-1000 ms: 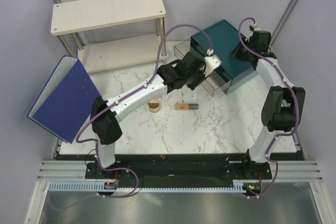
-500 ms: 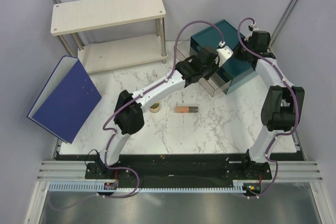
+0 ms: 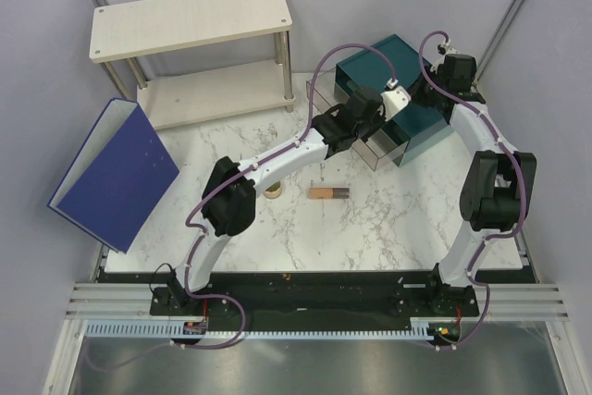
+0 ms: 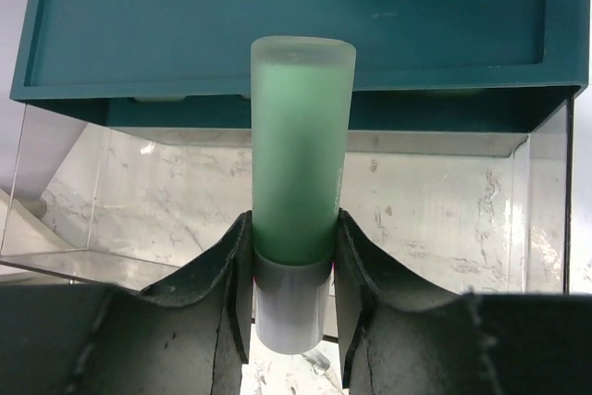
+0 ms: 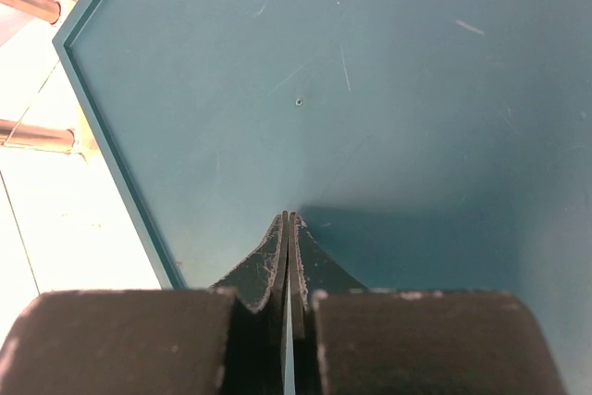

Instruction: Organize the makeup

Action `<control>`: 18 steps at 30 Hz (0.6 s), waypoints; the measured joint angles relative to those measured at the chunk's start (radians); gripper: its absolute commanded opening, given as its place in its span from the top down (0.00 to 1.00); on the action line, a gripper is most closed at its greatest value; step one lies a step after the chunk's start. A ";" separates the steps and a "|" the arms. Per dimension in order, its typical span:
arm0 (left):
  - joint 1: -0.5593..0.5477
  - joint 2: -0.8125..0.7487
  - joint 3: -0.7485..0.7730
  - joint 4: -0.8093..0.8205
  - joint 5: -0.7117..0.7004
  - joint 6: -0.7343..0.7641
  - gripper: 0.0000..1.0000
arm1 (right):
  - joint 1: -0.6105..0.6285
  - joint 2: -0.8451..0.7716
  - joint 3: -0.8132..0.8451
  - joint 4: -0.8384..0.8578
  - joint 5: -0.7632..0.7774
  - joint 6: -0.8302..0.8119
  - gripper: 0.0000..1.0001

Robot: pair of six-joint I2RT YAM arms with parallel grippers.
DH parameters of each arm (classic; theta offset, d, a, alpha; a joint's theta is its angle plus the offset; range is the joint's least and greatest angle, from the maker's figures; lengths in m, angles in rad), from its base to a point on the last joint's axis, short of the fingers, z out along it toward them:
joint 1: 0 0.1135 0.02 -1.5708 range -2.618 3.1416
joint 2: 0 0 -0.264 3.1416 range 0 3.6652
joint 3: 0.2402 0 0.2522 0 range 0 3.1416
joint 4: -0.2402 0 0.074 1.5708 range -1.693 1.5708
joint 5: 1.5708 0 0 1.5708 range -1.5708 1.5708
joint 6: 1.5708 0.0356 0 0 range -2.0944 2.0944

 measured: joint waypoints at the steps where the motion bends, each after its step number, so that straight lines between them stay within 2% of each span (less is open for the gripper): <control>1: 0.000 0.000 0.000 0.003 0.000 0.003 0.76 | 0.000 0.000 0.000 0.001 -0.001 0.001 0.96; 4: 0.000 0.000 -0.002 0.009 0.003 0.010 0.73 | 0.000 0.002 0.000 0.004 -0.005 0.002 0.95; 7: 0.000 0.000 -0.008 0.014 0.019 0.011 0.61 | 0.000 0.003 0.000 0.006 -0.007 0.003 0.95; 8: 0.000 0.000 -0.009 0.014 0.024 0.011 0.43 | 0.000 0.003 0.000 0.006 -0.008 0.003 0.95; 11: 0.000 0.000 -0.014 0.019 0.034 0.021 0.25 | 0.000 0.003 0.000 0.007 -0.010 0.006 0.94; 13: 0.000 0.000 -0.017 0.027 0.040 0.026 0.18 | 0.000 0.004 0.000 0.008 -0.011 0.010 0.93; 15: 0.000 0.000 -0.019 0.029 0.044 0.030 0.13 | 0.000 0.005 0.000 0.010 -0.013 0.010 0.93; 18: 0.000 0.000 -0.021 0.029 0.044 0.032 0.13 | 0.000 0.008 0.000 0.014 -0.019 0.011 0.92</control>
